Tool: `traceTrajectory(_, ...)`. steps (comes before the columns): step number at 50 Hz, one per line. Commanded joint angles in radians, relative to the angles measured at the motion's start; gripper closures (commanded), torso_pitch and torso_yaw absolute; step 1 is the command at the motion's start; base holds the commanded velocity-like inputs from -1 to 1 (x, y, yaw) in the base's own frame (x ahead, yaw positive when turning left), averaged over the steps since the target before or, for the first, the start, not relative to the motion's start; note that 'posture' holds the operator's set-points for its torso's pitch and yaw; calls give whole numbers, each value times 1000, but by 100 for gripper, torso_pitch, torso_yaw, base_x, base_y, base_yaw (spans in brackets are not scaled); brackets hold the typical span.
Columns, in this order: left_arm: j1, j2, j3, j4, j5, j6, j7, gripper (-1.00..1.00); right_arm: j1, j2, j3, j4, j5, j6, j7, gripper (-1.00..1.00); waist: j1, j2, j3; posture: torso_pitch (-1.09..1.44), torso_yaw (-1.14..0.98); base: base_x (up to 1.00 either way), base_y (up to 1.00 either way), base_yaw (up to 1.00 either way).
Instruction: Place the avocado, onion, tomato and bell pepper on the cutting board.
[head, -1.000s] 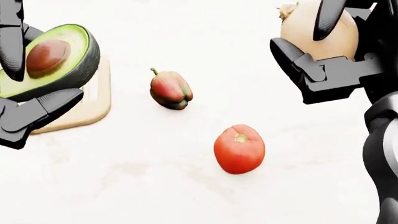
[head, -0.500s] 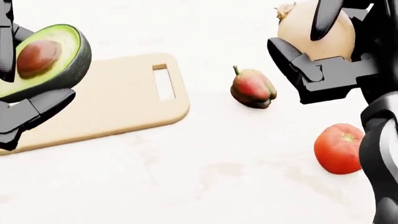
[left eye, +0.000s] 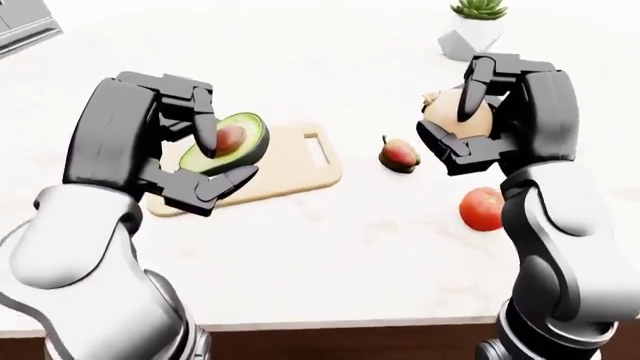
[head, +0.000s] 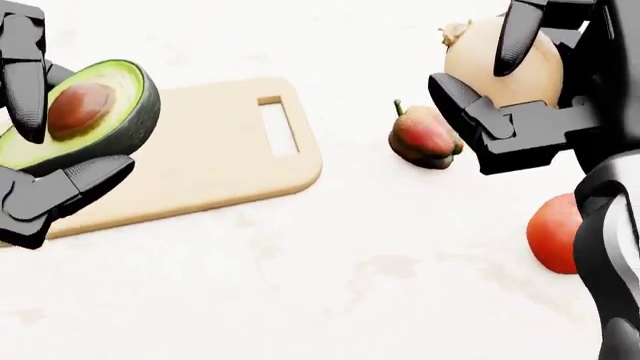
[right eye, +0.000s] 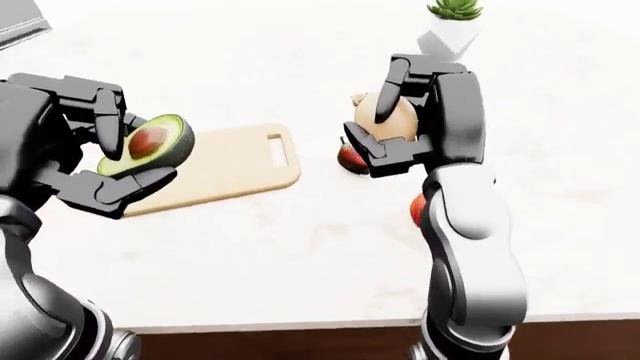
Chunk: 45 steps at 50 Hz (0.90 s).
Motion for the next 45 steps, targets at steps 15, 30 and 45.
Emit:
traceTrajectory(15, -13, 9, 20, -43, 28, -42, 13, 100, -14, 5, 0, -45, -14, -63, 4, 100, -11, 81, -22, 0, 0, 0, 27, 0)
traceTrajectory(30, -31, 8, 17, -28, 30, -45, 7, 100, -35, 16, -10, -44, -2, -51, 5, 100, -10, 5, -10, 0, 0, 0, 24, 0)
traceTrajectory(45, -25, -17, 17, -20, 28, -66, 17, 100, 4, 16, 3, -49, -4, -79, -4, 100, 4, 11, -9, 0, 0, 0, 0, 0)
